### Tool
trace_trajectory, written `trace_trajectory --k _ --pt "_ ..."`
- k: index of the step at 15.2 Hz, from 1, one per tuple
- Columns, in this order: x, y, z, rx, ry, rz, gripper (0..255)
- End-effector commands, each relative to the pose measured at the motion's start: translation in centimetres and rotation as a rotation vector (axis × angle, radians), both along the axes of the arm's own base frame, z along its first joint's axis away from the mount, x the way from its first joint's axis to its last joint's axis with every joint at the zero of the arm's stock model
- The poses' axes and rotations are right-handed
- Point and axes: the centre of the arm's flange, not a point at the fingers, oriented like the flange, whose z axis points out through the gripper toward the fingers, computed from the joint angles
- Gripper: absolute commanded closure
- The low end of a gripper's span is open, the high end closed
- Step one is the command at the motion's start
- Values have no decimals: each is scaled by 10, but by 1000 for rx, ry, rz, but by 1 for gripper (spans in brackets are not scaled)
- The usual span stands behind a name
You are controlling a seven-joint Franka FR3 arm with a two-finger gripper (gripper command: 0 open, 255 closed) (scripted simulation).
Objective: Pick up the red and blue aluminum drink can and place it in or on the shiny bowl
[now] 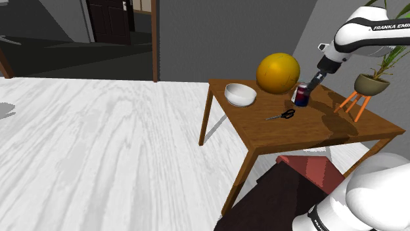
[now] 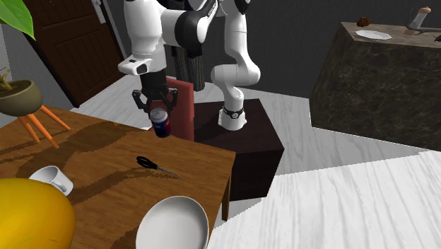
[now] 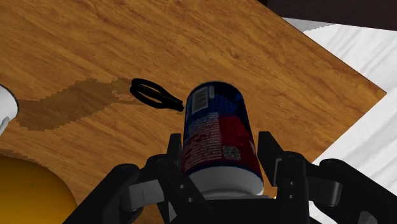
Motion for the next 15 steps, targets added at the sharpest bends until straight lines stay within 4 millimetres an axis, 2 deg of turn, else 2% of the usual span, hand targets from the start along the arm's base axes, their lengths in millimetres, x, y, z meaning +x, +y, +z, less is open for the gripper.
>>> trace_trajectory --k 1,15 --pt "0 0 6 0 0 0 255" --pt "183 24 22 0 0 0 255"
